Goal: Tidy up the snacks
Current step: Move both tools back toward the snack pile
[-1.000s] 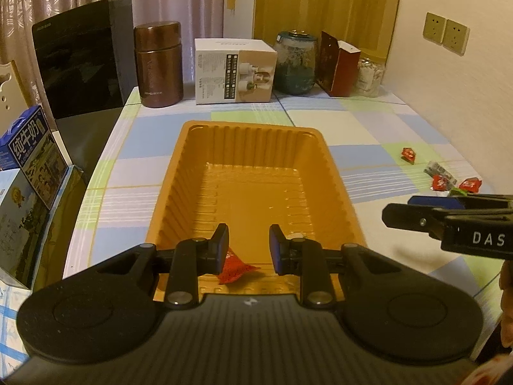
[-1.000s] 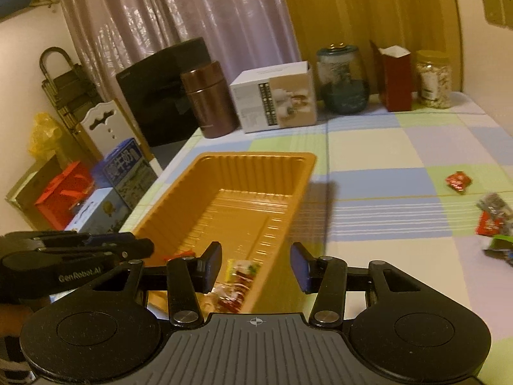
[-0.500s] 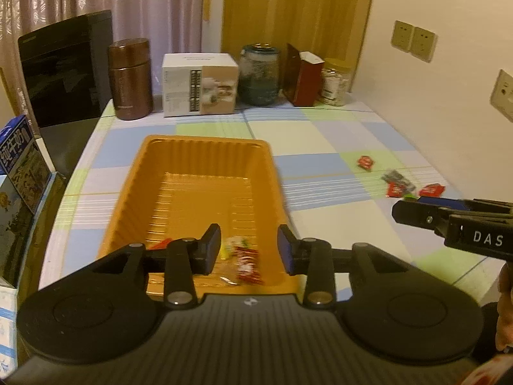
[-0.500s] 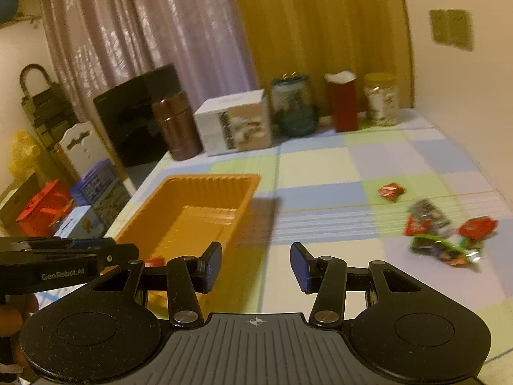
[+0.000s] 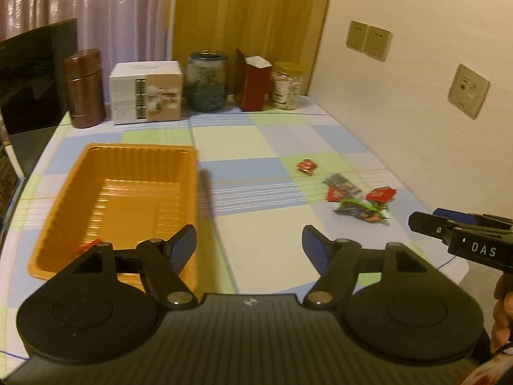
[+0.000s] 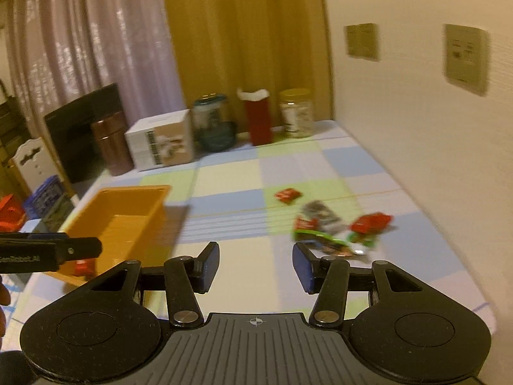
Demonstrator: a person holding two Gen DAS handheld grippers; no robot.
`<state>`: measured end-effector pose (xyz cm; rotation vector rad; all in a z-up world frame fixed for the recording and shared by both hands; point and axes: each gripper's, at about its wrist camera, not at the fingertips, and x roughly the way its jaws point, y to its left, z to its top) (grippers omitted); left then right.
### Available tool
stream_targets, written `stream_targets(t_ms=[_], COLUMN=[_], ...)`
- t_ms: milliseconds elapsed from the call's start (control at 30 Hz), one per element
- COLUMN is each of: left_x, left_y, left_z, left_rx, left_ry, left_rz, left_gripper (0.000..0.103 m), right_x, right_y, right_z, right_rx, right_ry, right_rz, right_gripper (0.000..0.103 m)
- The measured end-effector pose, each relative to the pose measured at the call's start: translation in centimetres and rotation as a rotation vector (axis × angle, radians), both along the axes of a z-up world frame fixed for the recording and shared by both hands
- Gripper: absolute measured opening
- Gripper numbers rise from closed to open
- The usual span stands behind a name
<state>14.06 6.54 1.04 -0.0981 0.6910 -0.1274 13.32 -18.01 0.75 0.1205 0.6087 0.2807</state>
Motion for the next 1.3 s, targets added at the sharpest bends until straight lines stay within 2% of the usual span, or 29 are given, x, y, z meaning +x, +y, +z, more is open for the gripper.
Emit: stream_targets(t_ms=[267, 600, 900, 1300], left_x=[1.1, 2.6, 5.0, 9.9], left_y=[-4.6, -8.2, -10.4, -14.7], left_z=[-0.6, -2.1, -3.7, -7.3], left_rx=[-0.001, -0.004, -0.012, -0.035], left_ry=[0.005, 0.029, 0.05, 0.108], left_rz=[-0.059, -0.106, -0.129, -0.174], left_gripper=[0.077, 0.079, 0.081, 0.079], right_x=[-0.4, -0.1, 2.4, 6.6], right_y=[-5.4, -9.2, -11.2, -13.9], right_z=[-0.6, -2.1, -4.0, -7.3], right_rx=[-0.006, -0.031, -0.022, -0.047], right_ry=[0.001, 0.022, 0.051, 0.083], right_rz=[-0.088, -0.145, -0.155, -0.164], right_gripper=[0.059, 0.061, 0.061, 0.061])
